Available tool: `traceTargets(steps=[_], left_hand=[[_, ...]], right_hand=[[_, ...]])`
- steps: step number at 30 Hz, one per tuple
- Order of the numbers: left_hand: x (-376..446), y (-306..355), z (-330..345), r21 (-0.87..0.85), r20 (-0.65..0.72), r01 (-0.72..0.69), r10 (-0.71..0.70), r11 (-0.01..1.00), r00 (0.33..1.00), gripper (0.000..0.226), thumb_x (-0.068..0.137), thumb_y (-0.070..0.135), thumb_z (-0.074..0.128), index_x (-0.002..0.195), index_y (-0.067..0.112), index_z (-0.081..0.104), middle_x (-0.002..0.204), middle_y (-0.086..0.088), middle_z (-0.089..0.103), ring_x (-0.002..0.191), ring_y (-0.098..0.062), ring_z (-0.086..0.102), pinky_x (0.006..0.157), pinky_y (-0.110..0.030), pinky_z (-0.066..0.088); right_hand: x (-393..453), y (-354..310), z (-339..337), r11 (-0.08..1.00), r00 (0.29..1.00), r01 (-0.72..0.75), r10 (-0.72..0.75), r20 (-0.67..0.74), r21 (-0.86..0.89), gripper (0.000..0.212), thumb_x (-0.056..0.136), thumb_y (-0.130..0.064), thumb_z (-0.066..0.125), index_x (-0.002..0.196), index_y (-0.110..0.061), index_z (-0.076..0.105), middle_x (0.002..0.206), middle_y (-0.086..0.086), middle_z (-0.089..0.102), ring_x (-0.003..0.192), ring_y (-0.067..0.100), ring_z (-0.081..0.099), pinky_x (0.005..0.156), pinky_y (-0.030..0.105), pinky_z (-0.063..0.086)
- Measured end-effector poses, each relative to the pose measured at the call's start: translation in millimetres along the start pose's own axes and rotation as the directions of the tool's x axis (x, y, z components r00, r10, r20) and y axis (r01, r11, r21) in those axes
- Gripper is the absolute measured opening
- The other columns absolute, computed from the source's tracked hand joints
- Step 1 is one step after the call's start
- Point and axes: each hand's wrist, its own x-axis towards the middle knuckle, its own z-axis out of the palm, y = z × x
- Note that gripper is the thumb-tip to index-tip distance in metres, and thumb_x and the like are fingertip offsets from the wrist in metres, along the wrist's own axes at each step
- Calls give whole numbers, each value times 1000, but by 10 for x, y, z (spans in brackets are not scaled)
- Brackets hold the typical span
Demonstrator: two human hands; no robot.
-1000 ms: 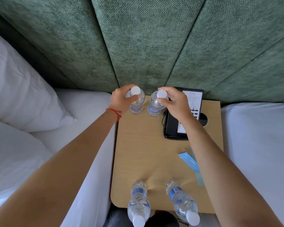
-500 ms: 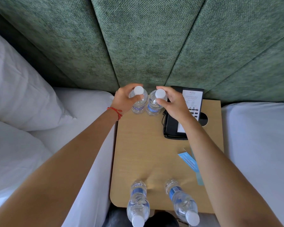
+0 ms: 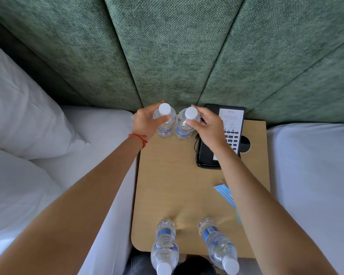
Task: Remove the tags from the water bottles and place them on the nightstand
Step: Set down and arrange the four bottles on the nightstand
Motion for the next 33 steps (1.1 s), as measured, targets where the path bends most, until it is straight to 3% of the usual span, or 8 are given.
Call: traceTargets(steps=[10, 16, 18, 22, 25, 29, 33], left_hand=[[-13, 8, -12, 23, 23, -2, 1, 1000, 1000, 44, 75, 13, 73, 118, 10, 61, 126, -7, 60, 118, -16, 54, 103, -36, 42], [-230, 99, 3, 31, -80, -41, 43, 999, 996, 46, 79, 12, 70, 123, 8, 56, 125, -9, 61, 118, -18, 54, 99, -25, 42], [-367, 132, -11, -5, -106, -52, 51, 999, 993, 45, 81, 10, 67, 124, 6, 55, 127, -10, 58, 120, -17, 52, 99, -23, 41], [-702, 151, -26, -64, -126, -75, 66, 995, 990, 34, 84, 14, 64, 118, 9, 61, 115, -3, 64, 102, -8, 55, 81, -4, 40], [-974, 107, 0, -107, -141, -30, 15, 994, 990, 33, 83, 14, 65, 115, 11, 62, 114, 2, 62, 105, -8, 54, 81, -2, 40], [-1397, 49, 29, -127, -102, 32, -45, 991, 994, 36, 81, 18, 68, 116, 13, 61, 117, 6, 59, 109, -6, 55, 85, -6, 43], [-1868, 26, 40, -149, -49, 61, -69, 987, 996, 32, 81, 19, 67, 113, 15, 63, 117, 2, 61, 113, -13, 57, 97, -32, 46]], right_hand=[[14, 31, -6, 1000, 1000, -8, 8, 14, 7, 47, 76, -14, 72, 120, -12, 59, 121, 7, 64, 113, 20, 58, 98, 46, 45], [-107, 15, -36, 998, 1000, -1, 2, -10, 58, 49, 78, -12, 71, 124, -3, 55, 127, 12, 59, 120, 22, 54, 104, 46, 40], [-198, 0, -66, 997, 1000, -5, 7, -14, 83, 50, 78, -15, 71, 124, -6, 55, 128, 6, 58, 120, 16, 52, 106, 42, 38], [-444, -37, -170, 994, 1000, -9, 10, -8, 105, 45, 80, -20, 70, 122, -17, 57, 116, -17, 56, 112, -1, 50, 102, 27, 35], [-678, -58, -254, 994, 1000, 2, 0, -20, 110, 41, 82, -21, 67, 122, -17, 57, 117, -15, 58, 114, 1, 51, 101, 26, 36], [-1077, -68, -333, 987, 1000, 7, -8, 5, 160, 39, 85, -20, 64, 123, -13, 57, 122, -4, 60, 118, 8, 53, 106, 29, 38], [-1539, 0, -373, 984, 998, 3, -14, 64, 177, 38, 85, -19, 64, 121, -11, 58, 123, 1, 62, 117, 8, 55, 105, 28, 40]])
